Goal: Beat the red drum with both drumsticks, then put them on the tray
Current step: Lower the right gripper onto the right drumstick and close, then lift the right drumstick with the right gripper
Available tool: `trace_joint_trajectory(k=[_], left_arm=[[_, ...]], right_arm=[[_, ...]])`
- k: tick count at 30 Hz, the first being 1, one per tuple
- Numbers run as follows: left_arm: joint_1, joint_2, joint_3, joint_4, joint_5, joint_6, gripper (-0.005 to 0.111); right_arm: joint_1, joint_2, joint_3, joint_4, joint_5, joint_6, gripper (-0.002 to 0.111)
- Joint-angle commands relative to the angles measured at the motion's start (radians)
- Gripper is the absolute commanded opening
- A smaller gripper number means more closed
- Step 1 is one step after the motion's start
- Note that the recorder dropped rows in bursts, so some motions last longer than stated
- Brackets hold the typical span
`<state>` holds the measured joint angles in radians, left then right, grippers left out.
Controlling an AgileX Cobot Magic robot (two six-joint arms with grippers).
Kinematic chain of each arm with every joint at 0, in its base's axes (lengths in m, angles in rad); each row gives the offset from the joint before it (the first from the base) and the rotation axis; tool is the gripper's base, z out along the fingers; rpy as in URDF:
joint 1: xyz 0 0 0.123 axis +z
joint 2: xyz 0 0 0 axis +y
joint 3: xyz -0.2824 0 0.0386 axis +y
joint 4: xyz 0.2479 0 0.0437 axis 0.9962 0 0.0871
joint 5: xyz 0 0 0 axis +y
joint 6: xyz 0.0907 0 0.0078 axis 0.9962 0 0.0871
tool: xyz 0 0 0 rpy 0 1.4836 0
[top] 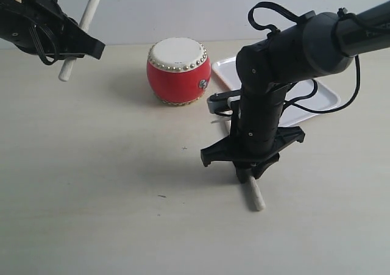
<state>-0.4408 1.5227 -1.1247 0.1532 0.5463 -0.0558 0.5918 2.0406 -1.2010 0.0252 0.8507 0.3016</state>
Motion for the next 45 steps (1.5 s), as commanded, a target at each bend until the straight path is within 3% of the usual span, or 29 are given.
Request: trace_joint_trajectory(k=[1, 5, 15, 23, 28, 34, 39, 45], left_arm=[[0.002, -0.011, 0.004, -0.004, -0.001, -0.009, 0.0], [0.002, -0.011, 0.004, -0.004, -0.001, -0.009, 0.0], [0.002, -0.011, 0.004, -0.004, 0.005, -0.007, 0.0], [0.002, -0.011, 0.004, -0.004, 0.046, 0.01, 0.0], [0.002, -0.011, 0.018, -0.004, 0.053, 0.028, 0.0], [0.002, -0.005, 0.022, -0.001, 0.061, 0.056, 0.0], [0.002, 0.033, -0.049, 0.014, 0.2, 0.082, 0.0], [-0.014, 0.107, -0.152, -0.045, 0.31, 0.138, 0.0]], right_arm=[[0.002, 0.01, -0.004, -0.009, 0.019, -0.006, 0.018], [0.002, 0.006, -0.004, -0.009, 0.021, -0.028, 0.0], [0.002, -0.031, -0.004, -0.057, 0.178, -0.048, 0.0], [0.002, -0.304, -0.021, -0.145, 0.26, -0.153, 0.0], [0.002, -0.426, -0.143, -0.211, 0.278, -0.215, 0.0], [0.002, -0.372, -0.351, -0.182, 0.309, -0.429, 0.0], [0.0, -0.255, -0.513, -0.182, 0.37, -0.549, 0.0], [-0.021, -0.137, -0.54, -0.188, 0.37, -0.618, 0.0]])
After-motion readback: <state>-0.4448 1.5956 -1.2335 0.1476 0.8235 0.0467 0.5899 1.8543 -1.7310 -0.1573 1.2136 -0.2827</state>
